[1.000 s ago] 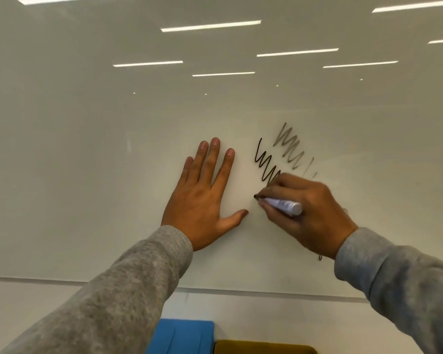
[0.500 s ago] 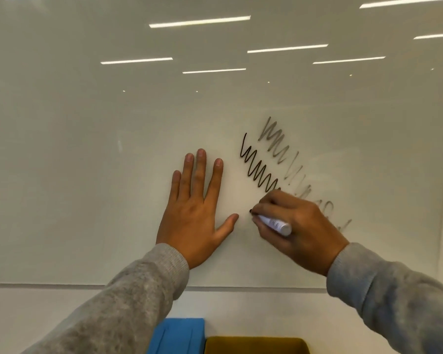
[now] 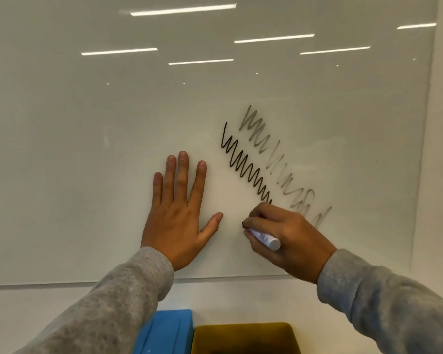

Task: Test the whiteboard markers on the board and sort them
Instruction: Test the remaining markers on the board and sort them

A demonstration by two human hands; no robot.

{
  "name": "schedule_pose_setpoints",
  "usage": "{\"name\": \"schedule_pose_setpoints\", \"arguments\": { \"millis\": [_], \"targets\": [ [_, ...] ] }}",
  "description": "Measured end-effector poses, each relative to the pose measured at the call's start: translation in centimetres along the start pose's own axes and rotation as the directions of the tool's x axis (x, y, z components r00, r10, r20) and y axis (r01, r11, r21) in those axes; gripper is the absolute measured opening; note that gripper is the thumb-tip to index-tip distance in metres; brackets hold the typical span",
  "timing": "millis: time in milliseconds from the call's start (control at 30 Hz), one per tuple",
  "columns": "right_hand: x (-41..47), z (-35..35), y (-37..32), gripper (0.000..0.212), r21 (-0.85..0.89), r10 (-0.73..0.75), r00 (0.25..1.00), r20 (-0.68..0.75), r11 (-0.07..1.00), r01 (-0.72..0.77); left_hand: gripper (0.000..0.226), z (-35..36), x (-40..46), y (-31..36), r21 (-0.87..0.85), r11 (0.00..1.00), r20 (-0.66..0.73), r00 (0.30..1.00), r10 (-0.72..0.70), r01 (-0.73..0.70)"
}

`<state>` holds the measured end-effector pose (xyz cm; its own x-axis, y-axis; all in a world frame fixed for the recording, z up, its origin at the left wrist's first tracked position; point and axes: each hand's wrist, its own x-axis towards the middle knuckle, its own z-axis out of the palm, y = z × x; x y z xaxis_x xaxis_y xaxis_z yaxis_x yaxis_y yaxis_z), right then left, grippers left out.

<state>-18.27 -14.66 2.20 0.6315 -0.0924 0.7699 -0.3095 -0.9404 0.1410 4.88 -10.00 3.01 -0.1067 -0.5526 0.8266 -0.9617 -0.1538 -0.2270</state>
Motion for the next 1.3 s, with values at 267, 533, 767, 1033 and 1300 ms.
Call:
{"name": "schedule_pose_setpoints", "arguments": {
  "millis": [267, 533, 767, 1033, 1300],
  "targets": [
    [-0.5, 0.3, 0.2, 0.022, 0.021, 0.029, 0.999, 0.020, 0.999, -0.030, 0.095, -0.1, -0.1, -0.2, -0.015, 1.000, 0.003, 1.000, 0.006, -0.006],
    [-0.2, -1.7, 1.2, 0.015, 0.032, 0.077, 0.996, -0.053, 0.997, -0.076, 0.094, -0.2, -0.2, -0.2, -0.004, 1.000, 0.005, 1.000, 0.021, -0.021],
    [-0.5, -1.7, 1.0, 0.018, -0.032, 0.039, 0.995, 0.089, 0.999, -0.036, 0.094, -0.6, -0.3, -0.4, -0.002, 1.000, 0.023, 0.999, 0.026, -0.026],
    [-2.7, -0.7, 0.7, 0.025, -0.075, 0.053, 0.955, 0.292, 0.997, -0.033, 0.093, -1.1, -0.5, -0.6, -0.005, 0.999, 0.045, 0.998, 0.035, -0.034],
    [-0.7, -2.3, 1.1, 0.024, -0.082, 0.059, 0.985, 0.162, 0.996, -0.046, 0.103, -1.9, -0.5, -0.2, 0.010, 0.999, 0.118, 0.992, 0.031, -0.032]
  ]
}}
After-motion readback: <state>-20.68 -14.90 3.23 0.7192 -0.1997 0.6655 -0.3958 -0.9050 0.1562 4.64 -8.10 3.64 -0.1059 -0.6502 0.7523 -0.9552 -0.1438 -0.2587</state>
